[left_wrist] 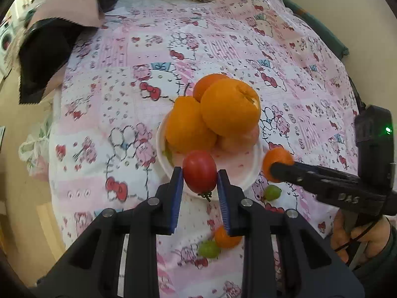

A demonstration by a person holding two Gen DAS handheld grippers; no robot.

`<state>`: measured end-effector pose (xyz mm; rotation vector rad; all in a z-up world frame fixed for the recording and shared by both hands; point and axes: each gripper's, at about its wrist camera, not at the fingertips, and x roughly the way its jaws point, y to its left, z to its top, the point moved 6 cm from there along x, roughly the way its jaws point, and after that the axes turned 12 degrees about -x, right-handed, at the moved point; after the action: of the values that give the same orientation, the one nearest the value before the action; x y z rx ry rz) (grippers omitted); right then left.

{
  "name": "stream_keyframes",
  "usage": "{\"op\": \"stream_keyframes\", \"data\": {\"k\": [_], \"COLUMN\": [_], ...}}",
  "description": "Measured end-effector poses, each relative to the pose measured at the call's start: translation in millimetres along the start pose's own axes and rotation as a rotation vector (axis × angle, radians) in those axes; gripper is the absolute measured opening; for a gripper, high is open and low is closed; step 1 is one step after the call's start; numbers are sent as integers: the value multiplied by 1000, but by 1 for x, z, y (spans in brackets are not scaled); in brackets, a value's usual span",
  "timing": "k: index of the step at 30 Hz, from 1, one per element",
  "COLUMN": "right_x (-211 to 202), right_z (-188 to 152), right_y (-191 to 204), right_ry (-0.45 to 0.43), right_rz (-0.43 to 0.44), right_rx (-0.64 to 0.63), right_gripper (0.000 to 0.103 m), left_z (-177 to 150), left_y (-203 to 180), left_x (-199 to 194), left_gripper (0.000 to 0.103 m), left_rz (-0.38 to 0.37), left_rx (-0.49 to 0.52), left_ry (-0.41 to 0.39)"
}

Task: Organize fruits
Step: 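Carry the tomato and tangerine to the plate and open both tools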

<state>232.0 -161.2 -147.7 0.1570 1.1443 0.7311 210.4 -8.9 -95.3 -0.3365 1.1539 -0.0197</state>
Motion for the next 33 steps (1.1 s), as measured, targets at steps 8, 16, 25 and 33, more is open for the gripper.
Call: {"op": "stream_keyframes", "data": {"k": [8, 16, 25, 33], "right_x": [41, 52, 62, 62], "right_z": [-3, -7, -8, -7], "right_y": [-21, -27, -25, -27], "right_ry": [99, 127, 155, 153], "right_rz": [-50, -85, -73, -74], "right_rx": [20, 19, 39, 49], "right_gripper": [46, 46, 46, 47], "left_z": [-9, -16, -14, -11], "left_y": [-4, 3, 4, 13], "left_x": [51, 77, 87, 94], "left_gripper": [24, 24, 24, 25], "left_rz": [18, 49, 89, 130], "left_rx": [32, 21, 51, 47], "left_ry": [63, 94, 91, 87]}}
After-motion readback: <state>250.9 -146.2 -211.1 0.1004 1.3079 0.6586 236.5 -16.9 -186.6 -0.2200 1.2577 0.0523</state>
